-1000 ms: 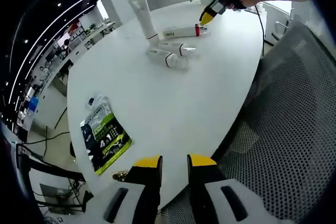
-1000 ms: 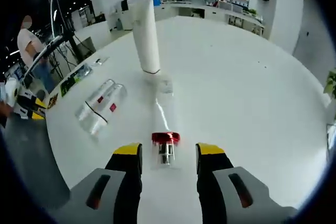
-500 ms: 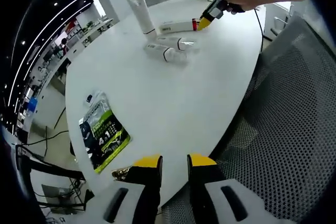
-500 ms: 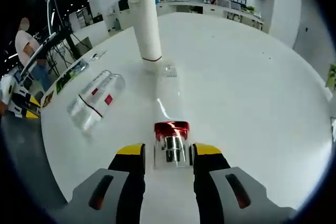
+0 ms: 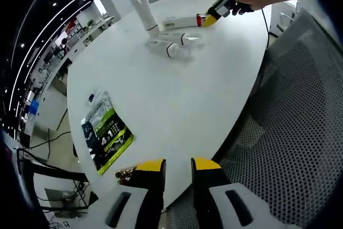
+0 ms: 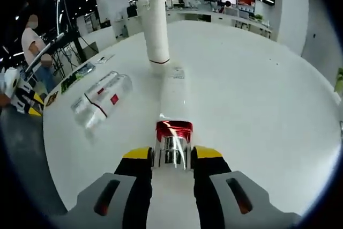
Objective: Arrange the skincare products in the storage area until every visible bottle or jar stands upright without overlapping.
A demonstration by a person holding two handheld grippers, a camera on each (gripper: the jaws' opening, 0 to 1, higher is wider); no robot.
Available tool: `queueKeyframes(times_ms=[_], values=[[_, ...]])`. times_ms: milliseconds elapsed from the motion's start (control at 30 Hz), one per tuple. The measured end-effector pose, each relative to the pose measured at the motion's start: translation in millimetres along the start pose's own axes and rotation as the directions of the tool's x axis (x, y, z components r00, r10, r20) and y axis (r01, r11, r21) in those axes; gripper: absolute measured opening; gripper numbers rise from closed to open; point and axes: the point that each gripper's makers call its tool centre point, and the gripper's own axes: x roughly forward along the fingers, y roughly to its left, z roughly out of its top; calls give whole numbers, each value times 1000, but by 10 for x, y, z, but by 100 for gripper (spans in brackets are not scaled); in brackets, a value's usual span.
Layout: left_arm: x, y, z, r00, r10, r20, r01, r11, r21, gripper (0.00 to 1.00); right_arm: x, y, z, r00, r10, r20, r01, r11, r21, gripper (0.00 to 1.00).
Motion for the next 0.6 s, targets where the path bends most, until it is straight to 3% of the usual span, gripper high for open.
queueKeyframes(times_ms=[200,300,500,600], values=[[11,-12,-32,1000,-10,-20,10,1000,3,20,-118,49,81,1000,4,18,-4,1000,21,26],[-21,42,25,1000,10,21,-9,1000,-26,20,-194,54,162,999,-9,31,8,1000,5,26],[19,-7,-43,1000,-11,-20,10,1000,-2,20,-318,77,423,997,-7,81,5,1000,31,26],[15,1,-25,1000,-8,-5,8,1000,-8,20,-384,80,562,995,-6,101,4,1000,15,26]])
